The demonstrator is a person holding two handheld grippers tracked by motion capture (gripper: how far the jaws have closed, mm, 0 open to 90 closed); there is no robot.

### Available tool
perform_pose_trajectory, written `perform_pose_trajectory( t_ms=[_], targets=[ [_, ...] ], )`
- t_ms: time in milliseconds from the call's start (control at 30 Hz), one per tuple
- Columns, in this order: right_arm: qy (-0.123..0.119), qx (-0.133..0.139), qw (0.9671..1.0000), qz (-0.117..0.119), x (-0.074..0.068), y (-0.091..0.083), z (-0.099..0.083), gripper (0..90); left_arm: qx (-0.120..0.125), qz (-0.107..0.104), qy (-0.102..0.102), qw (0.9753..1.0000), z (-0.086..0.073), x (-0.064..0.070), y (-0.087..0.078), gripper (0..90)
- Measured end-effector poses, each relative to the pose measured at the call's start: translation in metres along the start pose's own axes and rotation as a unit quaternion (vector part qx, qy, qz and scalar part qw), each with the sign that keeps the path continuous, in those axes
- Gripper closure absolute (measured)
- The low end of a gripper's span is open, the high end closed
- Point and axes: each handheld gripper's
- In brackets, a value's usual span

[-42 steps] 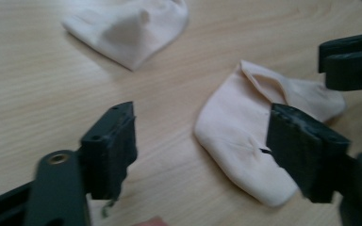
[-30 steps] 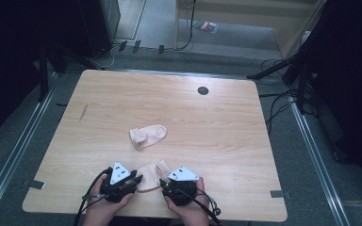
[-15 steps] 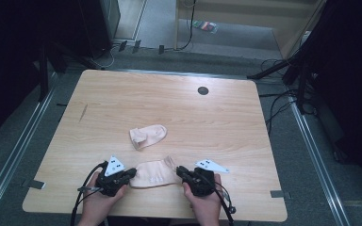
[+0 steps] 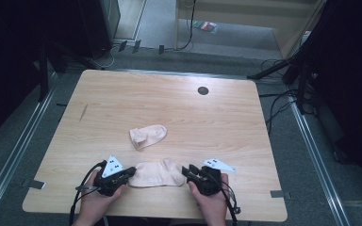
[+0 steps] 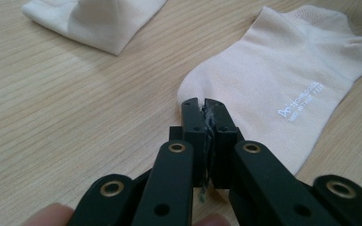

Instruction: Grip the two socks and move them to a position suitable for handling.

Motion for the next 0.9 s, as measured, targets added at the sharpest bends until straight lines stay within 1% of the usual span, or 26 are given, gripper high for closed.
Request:
perform_pose_trajectory(
  t_ms=[33, 67, 100, 133, 167, 200, 233, 267, 333, 400, 433, 467, 500, 600, 667, 700, 767, 867, 900],
  targets=[
    [-0.026, -0.012, 0.9994, -0.018, -0.005, 0.012, -0.004, 54.3, -0.004, 0.001, -0.003, 1.0000, -0.001, 0.000, 0.001, 88.4],
    [-0.033, -0.016, 0.9988, -0.031, -0.007, 0.015, -0.006, 52.1, -0.004, 0.002, -0.004, 1.0000, -0.001, 0.000, 0.002, 88.3],
    [-0.052, -0.020, 0.9972, -0.050, -0.008, 0.019, -0.007, 50.4, -0.004, 0.002, -0.004, 1.0000, -0.001, 0.000, 0.002, 88.3],
    [-0.066, -0.024, 0.9953, -0.066, -0.010, 0.023, -0.008, 48.5, -0.005, 0.001, -0.005, 1.0000, -0.001, -0.001, 0.002, 88.3],
    [-0.081, -0.031, 0.9930, -0.079, -0.013, 0.027, -0.009, 48.6, -0.005, 0.000, -0.008, 1.0000, -0.001, -0.001, 0.002, 88.2],
    [-0.081, -0.031, 0.9930, -0.079, -0.013, 0.027, -0.009, 48.6, -0.005, 0.000, -0.008, 1.0000, -0.001, -0.001, 0.002, 88.2],
    [-0.096, -0.036, 0.9911, -0.085, -0.017, 0.031, -0.010, 52.8, -0.007, 0.000, -0.010, 0.9999, -0.001, -0.001, 0.003, 88.3],
    [-0.100, -0.036, 0.9904, -0.088, -0.018, 0.032, -0.010, 55.6, -0.008, -0.002, -0.011, 0.9999, -0.001, -0.002, 0.003, 88.3],
    [-0.105, -0.036, 0.9889, -0.099, -0.018, 0.032, -0.011, 66.7, -0.011, -0.002, -0.014, 0.9998, 0.000, -0.002, 0.004, 88.6],
    [-0.106, -0.036, 0.9894, -0.093, -0.017, 0.031, -0.011, 74.5, -0.012, -0.002, -0.017, 0.9998, 0.000, -0.003, 0.004, 88.7],
    [-0.110, -0.038, 0.9886, -0.095, -0.017, 0.031, -0.011, 79.4, -0.013, -0.002, -0.019, 0.9997, 0.000, -0.003, 0.004, 88.7],
    [-0.113, -0.039, 0.9882, -0.096, -0.018, 0.030, -0.012, 82.4, -0.014, -0.001, -0.021, 0.9997, 0.000, -0.004, 0.004, 88.7],
    [-0.108, -0.038, 0.9892, -0.092, -0.018, 0.029, -0.013, 84.0, -0.014, -0.002, -0.024, 0.9996, -0.001, -0.004, 0.004, 88.7],
    [-0.087, -0.036, 0.9922, -0.082, -0.015, 0.026, -0.013, 85.9, -0.014, 0.004, -0.030, 0.9995, -0.001, -0.005, 0.004, 88.9],
    [-0.079, -0.039, 0.9932, -0.076, -0.013, 0.022, -0.013, 86.6, -0.016, 0.007, -0.028, 0.9995, -0.001, -0.007, 0.003, 89.2],
    [-0.075, -0.041, 0.9934, -0.077, -0.013, 0.020, -0.013, 87.0, -0.017, 0.009, -0.027, 0.9994, -0.001, -0.008, 0.003, 89.3],
    [-0.071, -0.047, 0.9932, -0.079, -0.013, 0.017, -0.013, 87.5, -0.020, 0.010, -0.033, 0.9992, -0.002, -0.009, 0.002, 89.6],
    [-0.075, -0.053, 0.9925, -0.081, -0.013, 0.015, -0.013, 87.5, -0.016, 0.008, -0.034, 0.9993, -0.003, -0.009, 0.002, 89.4],
    [-0.073, -0.052, 0.9929, -0.078, -0.013, 0.016, -0.013, 87.0, -0.014, 0.007, -0.034, 0.9993, -0.003, -0.010, 0.002, 89.2]
  ],
)
Point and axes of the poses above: each handheld gripper's, and its own axes: y roughly forward along the jaws, z roughly out of its top, x roughly to its right, and after that the axes turned 13 degrees about z, right-handed
